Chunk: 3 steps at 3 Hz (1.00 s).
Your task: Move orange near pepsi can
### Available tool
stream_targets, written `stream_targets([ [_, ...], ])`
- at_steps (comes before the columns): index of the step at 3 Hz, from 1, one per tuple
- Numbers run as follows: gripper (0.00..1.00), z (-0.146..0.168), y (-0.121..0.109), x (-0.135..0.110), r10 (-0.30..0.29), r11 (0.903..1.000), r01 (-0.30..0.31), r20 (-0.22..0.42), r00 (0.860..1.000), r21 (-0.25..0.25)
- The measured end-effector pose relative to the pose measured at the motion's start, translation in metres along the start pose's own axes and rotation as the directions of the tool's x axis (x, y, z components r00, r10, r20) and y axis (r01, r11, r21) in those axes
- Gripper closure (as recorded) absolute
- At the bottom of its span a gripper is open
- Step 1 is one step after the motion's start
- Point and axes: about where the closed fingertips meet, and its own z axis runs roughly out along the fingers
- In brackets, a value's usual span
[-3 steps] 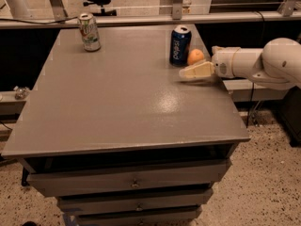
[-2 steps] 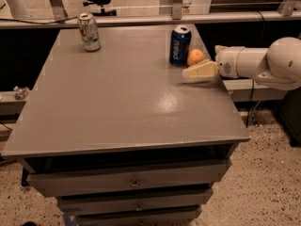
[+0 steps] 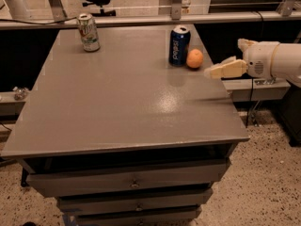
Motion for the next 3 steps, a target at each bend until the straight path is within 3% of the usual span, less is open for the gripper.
stream_targets([
  [1,0.00,-0.052,0.012,-0.007,-0.031,0.9993,0.031,0.012,0.999,-0.022],
  [2,0.00,-0.093,0.029,-0.001,-0.029,0.9942,0.030,0.017,0.999,-0.103],
  [3,0.00,-0.093,0.029,-0.001,-0.029,0.9942,0.030,0.017,0.999,-0.104],
])
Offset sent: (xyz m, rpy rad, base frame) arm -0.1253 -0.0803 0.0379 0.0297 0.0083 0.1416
